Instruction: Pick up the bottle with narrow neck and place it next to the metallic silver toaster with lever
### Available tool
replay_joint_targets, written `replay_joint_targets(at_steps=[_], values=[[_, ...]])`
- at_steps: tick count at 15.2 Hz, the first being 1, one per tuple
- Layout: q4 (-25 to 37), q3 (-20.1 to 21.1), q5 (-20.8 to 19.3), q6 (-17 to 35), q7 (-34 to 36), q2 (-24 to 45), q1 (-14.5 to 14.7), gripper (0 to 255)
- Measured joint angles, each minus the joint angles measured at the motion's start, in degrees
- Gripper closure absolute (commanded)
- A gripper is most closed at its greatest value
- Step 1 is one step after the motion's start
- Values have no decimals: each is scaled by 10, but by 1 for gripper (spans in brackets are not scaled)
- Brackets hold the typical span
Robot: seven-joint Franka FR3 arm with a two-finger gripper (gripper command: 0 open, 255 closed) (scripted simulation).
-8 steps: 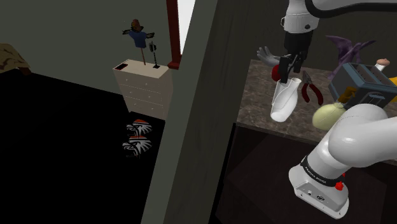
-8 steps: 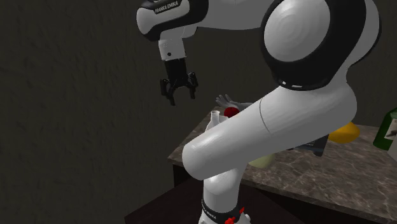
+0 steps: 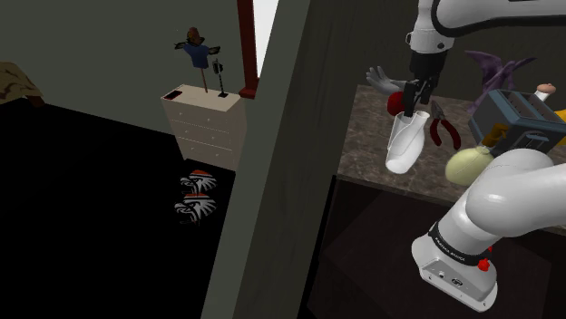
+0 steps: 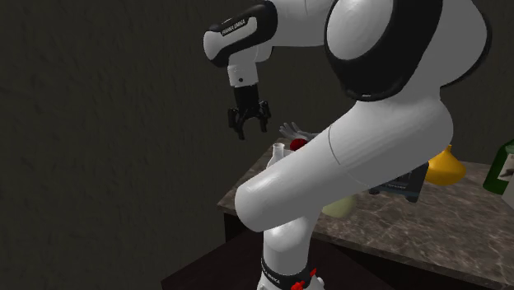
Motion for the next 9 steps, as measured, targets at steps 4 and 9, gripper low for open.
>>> replay_joint_targets(at_steps=[4, 9], values=[[0, -58, -32, 53, -52, 40, -16, 0], [20, -127, -54, 113, -115, 105, -27, 0]])
